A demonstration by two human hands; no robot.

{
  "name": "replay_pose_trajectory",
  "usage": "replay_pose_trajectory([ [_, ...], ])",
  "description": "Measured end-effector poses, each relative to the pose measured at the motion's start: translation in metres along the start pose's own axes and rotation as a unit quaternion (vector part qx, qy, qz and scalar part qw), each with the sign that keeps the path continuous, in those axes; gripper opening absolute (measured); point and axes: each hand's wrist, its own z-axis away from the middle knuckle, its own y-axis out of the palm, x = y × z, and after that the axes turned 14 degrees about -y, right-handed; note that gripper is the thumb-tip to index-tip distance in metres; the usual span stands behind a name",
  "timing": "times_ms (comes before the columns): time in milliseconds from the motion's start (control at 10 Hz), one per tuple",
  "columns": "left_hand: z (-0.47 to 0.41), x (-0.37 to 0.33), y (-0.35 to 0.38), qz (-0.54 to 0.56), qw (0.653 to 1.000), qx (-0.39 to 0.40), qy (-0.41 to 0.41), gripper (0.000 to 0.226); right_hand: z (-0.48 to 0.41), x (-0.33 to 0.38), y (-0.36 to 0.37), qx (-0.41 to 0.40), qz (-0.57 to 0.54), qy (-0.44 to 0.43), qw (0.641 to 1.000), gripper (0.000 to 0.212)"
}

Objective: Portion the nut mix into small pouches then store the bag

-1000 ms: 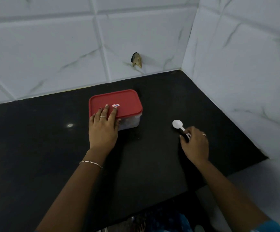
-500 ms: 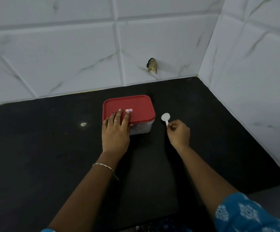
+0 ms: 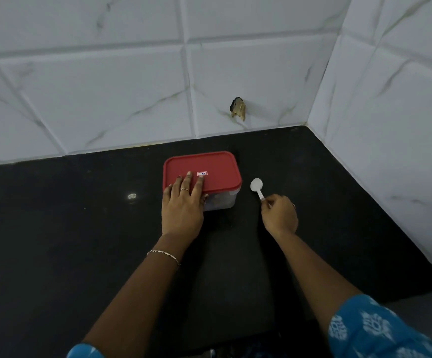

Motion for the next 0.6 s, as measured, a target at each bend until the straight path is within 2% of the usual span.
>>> replay_pose_trajectory([
  [200, 0.0, -0.002, -0.008, -0.009, 0.999, 0.032, 0.002, 0.051, -0.004, -0.004, -0.004, 0.02, -0.035, 0.017, 0.999, 0.024],
  [400, -0.001, -0.002, -0.023, -0.026, 0.997, 0.076, 0.006, 0.058, 0.0, 0.012, -0.024, -0.008, 0.032, -0.016, 0.999, 0.031],
  [500, -0.015, 0.0, -0.042, -0.033, 0.998, 0.054, -0.006, 0.061, -0.011, 0.036, -0.039, -0.066, 0.062, -0.11, 0.99, 0.043],
  [600, -0.037, 0.003, -0.075, -0.045, 0.998, -0.021, -0.027, 0.067, -0.031, 0.074, -0.06, -0.097, 0.099, -0.218, 0.966, 0.058],
])
